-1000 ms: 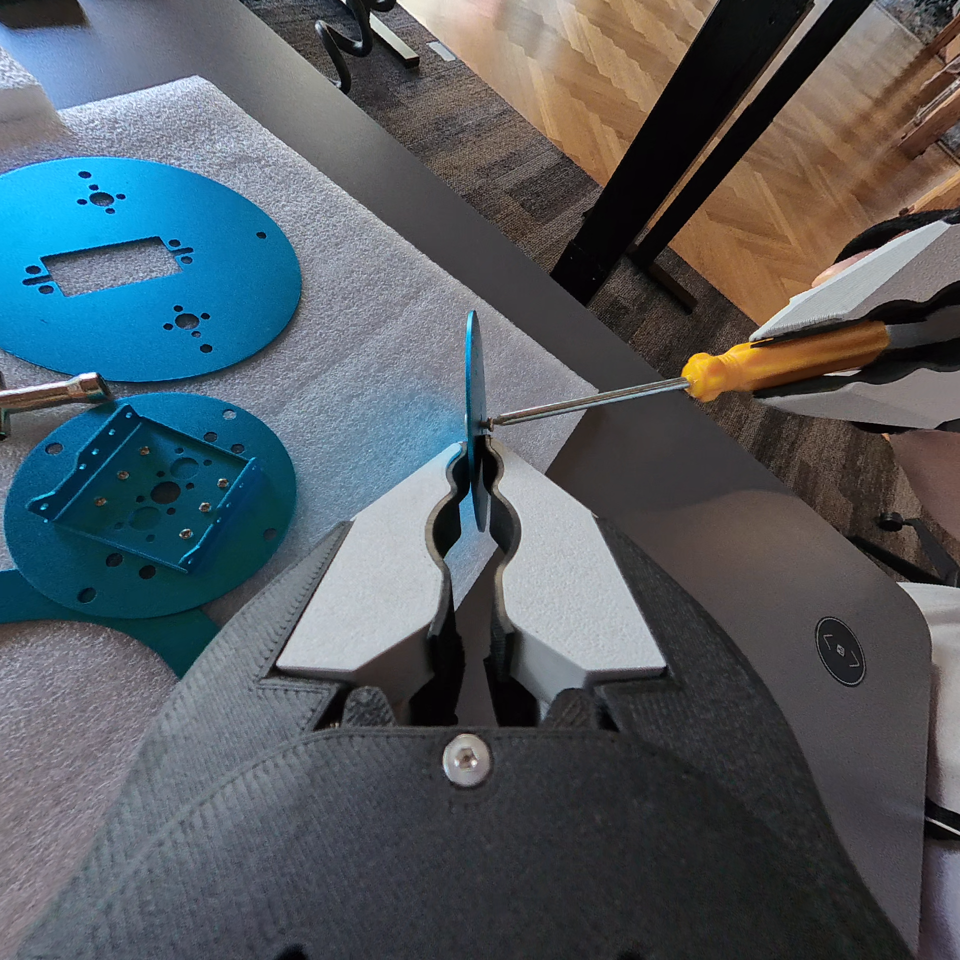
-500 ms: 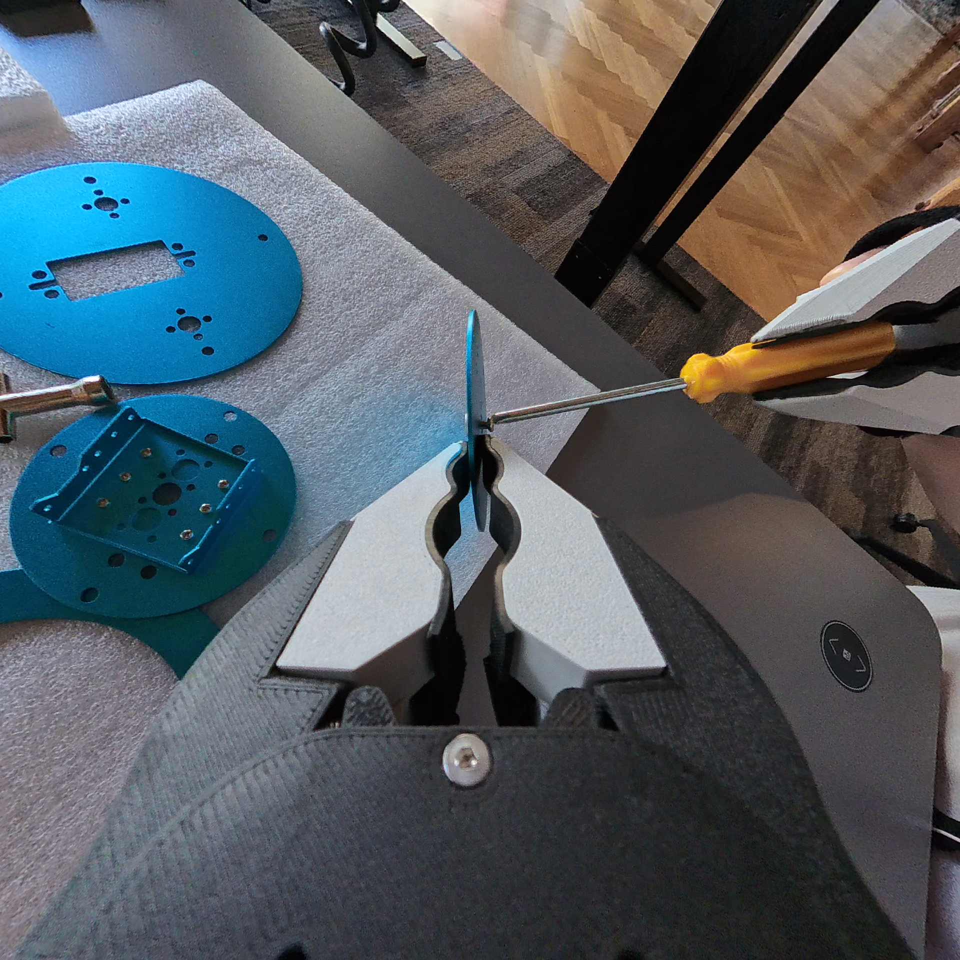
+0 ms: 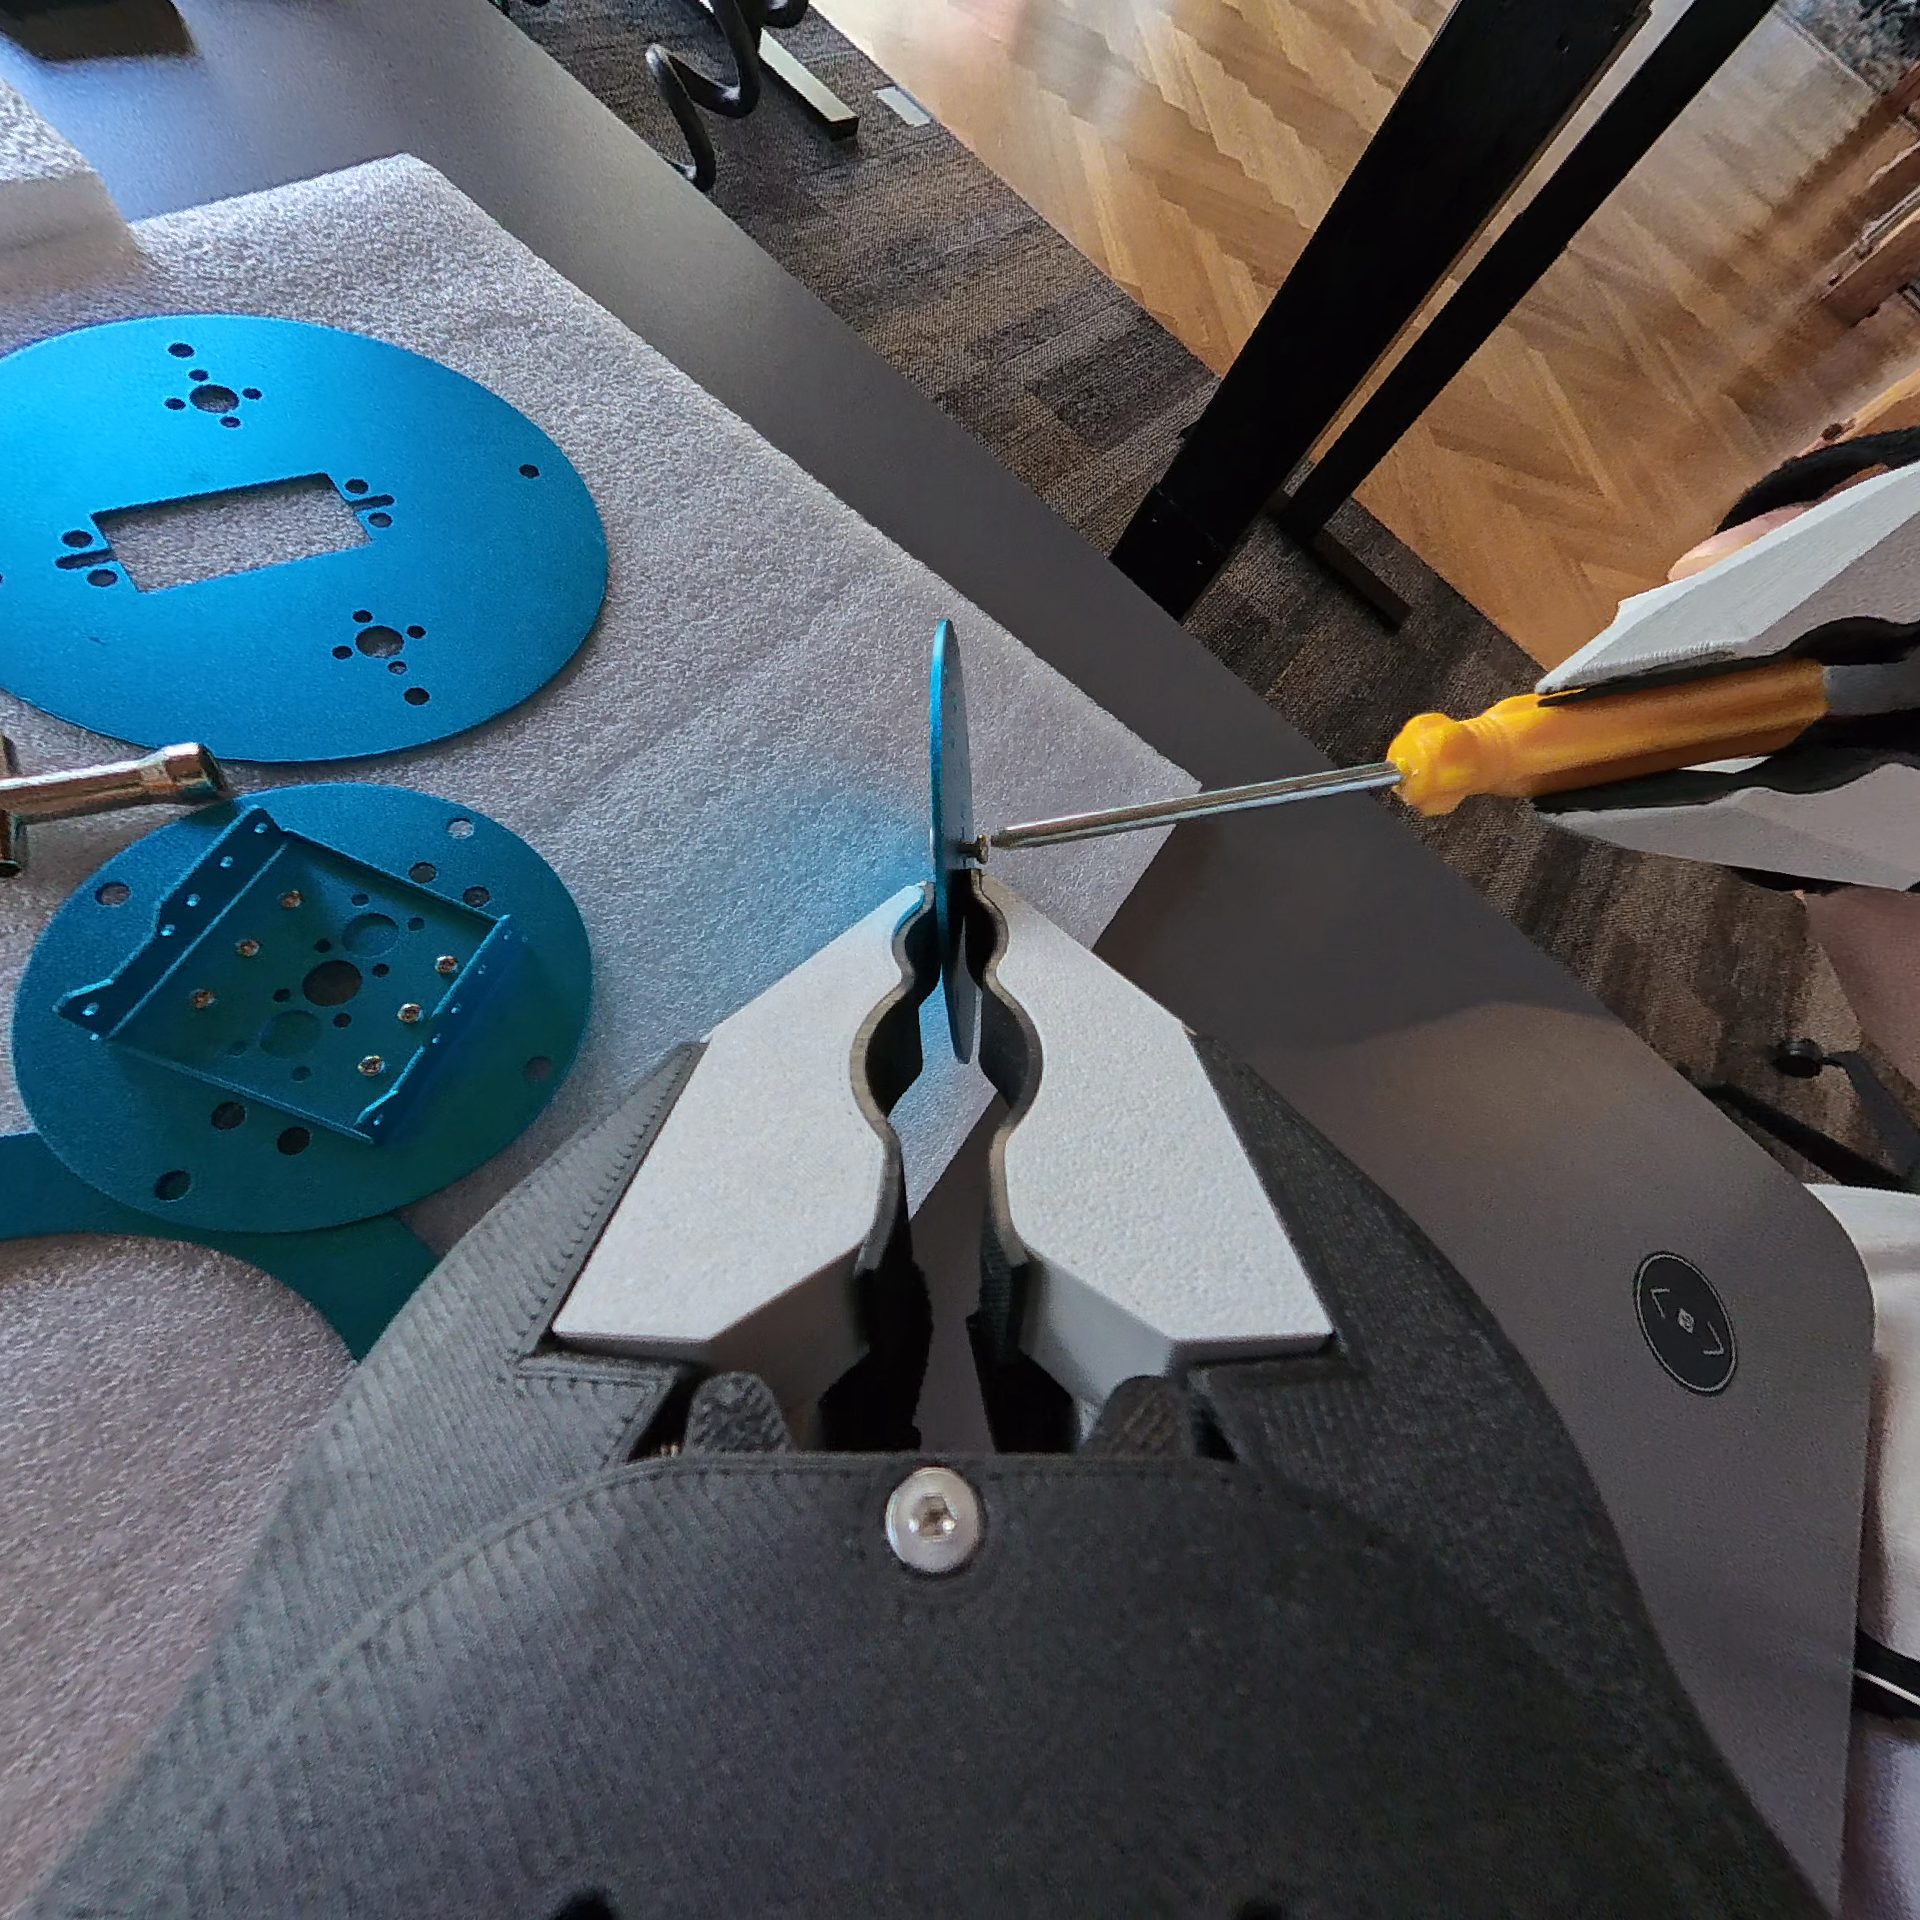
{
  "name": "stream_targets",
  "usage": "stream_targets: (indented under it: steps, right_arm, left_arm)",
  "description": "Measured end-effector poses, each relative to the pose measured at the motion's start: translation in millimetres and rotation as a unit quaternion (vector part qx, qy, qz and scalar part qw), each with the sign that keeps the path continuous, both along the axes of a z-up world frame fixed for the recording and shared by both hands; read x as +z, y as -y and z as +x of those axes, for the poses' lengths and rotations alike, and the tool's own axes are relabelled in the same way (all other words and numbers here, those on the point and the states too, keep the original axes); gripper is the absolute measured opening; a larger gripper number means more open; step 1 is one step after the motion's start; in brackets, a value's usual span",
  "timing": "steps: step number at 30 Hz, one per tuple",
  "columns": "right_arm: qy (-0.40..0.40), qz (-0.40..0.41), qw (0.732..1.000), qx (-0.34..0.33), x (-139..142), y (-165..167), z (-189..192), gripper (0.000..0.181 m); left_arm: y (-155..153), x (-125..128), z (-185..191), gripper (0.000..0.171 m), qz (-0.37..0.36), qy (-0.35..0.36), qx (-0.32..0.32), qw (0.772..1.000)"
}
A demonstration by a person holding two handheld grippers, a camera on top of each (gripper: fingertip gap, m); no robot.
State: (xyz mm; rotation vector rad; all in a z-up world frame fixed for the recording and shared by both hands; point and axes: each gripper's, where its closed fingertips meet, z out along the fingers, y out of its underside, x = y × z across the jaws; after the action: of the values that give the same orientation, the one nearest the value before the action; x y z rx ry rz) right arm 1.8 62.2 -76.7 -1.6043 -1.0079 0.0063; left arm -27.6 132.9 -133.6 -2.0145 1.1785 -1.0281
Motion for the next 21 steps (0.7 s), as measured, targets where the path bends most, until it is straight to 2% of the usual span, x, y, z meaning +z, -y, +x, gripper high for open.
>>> stream_targets:
  steps: [8,10,13,14,18,21]
  right_arm:
    - [0.013,0.003,1.000,-0.003,-2,-1,0,0.014]
    - [0.054,0.016,0.998,-0.005,-6,0,-1,0.015]
    - [0.158,0.061,0.986,-0.006,-12,1,0,0.015]
    - [0.167,0.063,0.984,-0.009,-14,1,1,0.015]
    - [0.053,-0.007,0.998,-0.035,-10,4,6,0.015]
    - [-0.028,-0.064,0.995,-0.066,-8,8,13,0.015]
  left_arm:
    - [0,0,0,0.002,0.012,-0.006,0.001,1.000]
    - [-1,-1,0,0.002,0.017,-0.011,0.005,1.000]
    - [-1,-1,0,0.002,0.036,-0.024,0.010,0.999]
    - [-1,-1,0,0.002,0.046,-0.028,0.011,0.998]
    - [3,2,3,0.002,0.105,-0.048,0.009,0.993]
    - [6,3,7,0.002,0.149,-0.065,0.007,0.987]
